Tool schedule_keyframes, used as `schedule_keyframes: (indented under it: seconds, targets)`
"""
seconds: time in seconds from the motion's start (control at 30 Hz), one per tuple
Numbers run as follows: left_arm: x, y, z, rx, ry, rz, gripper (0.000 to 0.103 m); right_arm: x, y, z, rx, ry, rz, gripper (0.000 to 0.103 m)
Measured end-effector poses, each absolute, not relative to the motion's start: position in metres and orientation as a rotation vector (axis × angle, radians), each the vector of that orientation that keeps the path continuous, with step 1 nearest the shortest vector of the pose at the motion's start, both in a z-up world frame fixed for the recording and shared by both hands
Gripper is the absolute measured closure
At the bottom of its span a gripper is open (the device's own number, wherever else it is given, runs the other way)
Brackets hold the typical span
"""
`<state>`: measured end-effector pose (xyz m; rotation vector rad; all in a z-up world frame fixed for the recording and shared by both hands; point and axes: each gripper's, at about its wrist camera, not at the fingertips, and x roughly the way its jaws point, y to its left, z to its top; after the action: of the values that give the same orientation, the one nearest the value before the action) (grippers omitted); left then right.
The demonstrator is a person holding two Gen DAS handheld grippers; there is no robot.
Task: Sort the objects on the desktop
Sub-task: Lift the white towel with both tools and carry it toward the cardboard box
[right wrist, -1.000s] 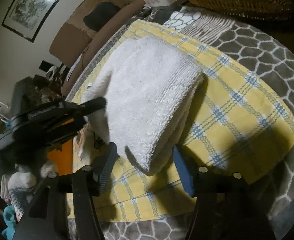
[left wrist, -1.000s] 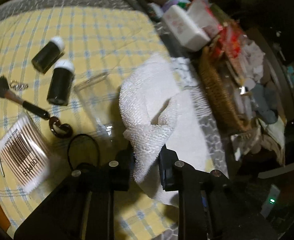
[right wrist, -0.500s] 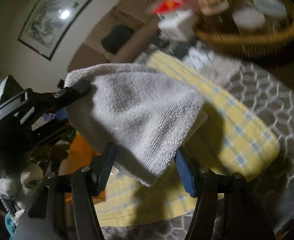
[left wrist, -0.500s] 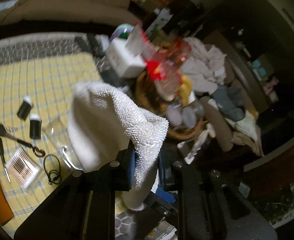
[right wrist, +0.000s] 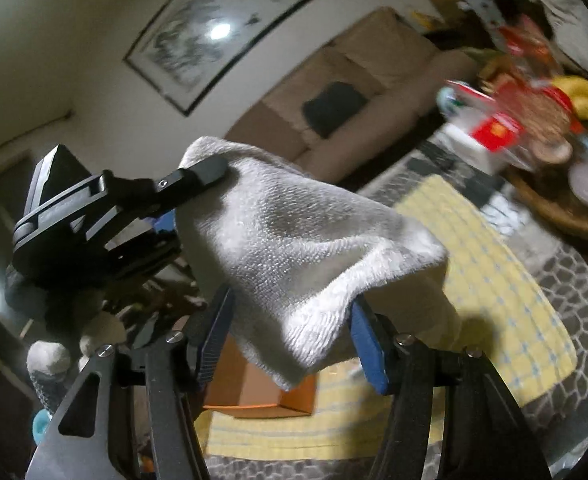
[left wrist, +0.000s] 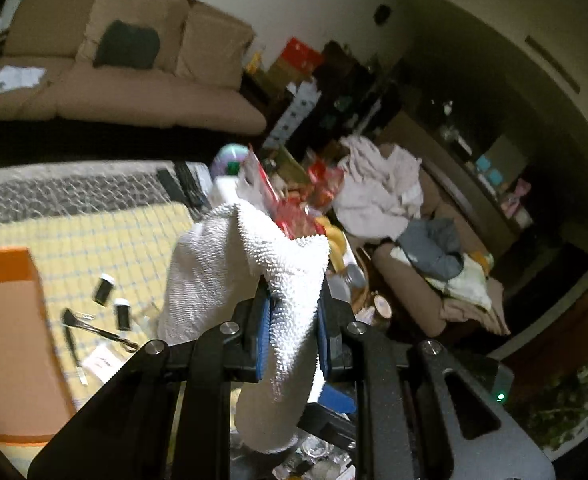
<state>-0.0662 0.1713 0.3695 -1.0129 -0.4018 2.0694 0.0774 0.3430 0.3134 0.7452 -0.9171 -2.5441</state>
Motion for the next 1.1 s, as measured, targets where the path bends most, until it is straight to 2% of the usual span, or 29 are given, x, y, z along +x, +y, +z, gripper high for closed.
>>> schedule_keyframes:
  seconds: [0.17, 0.4, 0.77, 0.93, 1.1]
  targets:
    - [-0.068, 0.105, 0.395, -0.974, -0.462, 2.131, 0.085, 0.068, 0.299, 0.347, 0.713, -0.878, -2.489, 0.043]
    - [-0.078, 0.012, 0.400, -0.969, -0.534, 2.225, 0.085, 0.036, 0.230, 0.363, 0.735, -0.817, -2.407, 0.043]
    - [-0.126, -0.085, 0.348, -1.081, -0.615, 2.304, 0.085, -0.048, 0.142, 0.316, 0.882, -0.864, -2.225, 0.043]
    - [-0.167, -0.100, 0.321, -1.116, -0.699, 2.276, 0.085, -0.085, 0.129, 0.294, 0.942, -0.883, -2.197, 0.043]
    - [-0.194, -0.111, 0.306, -1.046, -0.809, 2.232, 0.085, -0.120, 0.128, 0.298, 0.931, -0.881, -2.211, 0.043]
